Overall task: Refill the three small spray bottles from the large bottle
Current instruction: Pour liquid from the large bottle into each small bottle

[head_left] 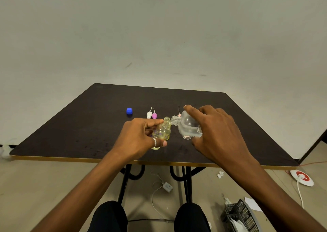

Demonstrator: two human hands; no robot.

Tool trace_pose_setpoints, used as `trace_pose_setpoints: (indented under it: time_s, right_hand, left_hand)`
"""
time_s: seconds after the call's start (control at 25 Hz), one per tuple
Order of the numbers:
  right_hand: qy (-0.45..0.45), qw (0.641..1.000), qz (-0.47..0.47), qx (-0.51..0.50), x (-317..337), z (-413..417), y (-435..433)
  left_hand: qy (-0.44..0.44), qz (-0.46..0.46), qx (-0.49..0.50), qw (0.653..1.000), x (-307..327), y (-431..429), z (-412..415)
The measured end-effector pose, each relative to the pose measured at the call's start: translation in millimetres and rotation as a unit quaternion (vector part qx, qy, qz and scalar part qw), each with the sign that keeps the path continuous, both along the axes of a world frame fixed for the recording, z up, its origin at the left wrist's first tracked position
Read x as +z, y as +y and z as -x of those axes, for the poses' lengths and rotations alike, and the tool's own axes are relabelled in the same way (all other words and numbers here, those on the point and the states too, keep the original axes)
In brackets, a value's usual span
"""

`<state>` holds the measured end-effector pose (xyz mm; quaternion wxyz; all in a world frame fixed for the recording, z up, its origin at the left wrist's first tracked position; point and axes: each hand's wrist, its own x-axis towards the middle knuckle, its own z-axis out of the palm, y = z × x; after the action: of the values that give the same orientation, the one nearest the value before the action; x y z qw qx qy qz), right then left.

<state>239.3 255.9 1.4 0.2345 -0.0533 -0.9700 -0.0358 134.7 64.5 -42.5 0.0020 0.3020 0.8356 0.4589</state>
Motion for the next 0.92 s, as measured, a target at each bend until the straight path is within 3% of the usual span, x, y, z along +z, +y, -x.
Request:
trace_pose_setpoints:
  time_s: [0.92]
  right_hand:
    - [-0.003,1.0,0.003,0.004,-0.3,1.8,1.6]
  left_hand:
    - [-0.012,-0.009,-0.002,1.0,0.8,1.5,-2.1]
